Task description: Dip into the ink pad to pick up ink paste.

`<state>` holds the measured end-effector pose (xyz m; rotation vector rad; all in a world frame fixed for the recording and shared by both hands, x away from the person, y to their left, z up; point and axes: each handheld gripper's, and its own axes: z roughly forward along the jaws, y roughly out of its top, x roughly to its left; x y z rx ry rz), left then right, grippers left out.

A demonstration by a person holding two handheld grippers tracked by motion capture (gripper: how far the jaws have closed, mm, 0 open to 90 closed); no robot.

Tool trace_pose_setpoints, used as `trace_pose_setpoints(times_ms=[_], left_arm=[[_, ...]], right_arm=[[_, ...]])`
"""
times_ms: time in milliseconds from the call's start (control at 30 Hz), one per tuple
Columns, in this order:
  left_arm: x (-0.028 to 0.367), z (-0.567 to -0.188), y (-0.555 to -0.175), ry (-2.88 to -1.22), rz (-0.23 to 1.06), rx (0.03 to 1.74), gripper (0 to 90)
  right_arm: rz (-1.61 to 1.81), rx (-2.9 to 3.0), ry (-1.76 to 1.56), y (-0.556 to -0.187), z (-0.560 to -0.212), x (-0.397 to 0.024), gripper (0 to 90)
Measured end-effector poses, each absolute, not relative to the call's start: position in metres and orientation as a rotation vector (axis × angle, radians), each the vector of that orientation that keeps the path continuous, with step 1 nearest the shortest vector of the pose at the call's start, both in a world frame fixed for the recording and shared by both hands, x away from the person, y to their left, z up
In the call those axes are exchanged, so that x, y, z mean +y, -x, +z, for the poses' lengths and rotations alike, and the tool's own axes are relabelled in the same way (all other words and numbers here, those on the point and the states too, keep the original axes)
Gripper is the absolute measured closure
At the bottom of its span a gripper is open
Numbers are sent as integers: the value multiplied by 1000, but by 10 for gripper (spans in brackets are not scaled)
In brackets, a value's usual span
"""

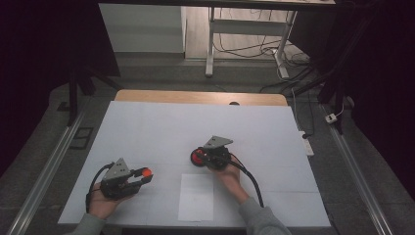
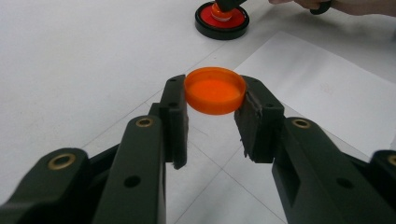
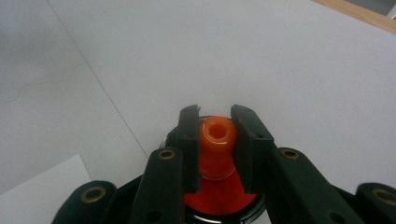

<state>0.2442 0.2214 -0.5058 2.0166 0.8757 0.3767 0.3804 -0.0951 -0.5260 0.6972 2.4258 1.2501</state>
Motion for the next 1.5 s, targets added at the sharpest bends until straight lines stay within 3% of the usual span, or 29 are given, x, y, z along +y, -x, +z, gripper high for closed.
trace_pose_setpoints(times_ms=[500,1500], left_arm=[[223,-506,-245,-2013,379,881,652],[222,-506,-245,-2015,384,880,653]], right_arm=[[1430,2383,-831,-386,-517,-108,723],[1442,2413,-779,-374,-502,-119,723]])
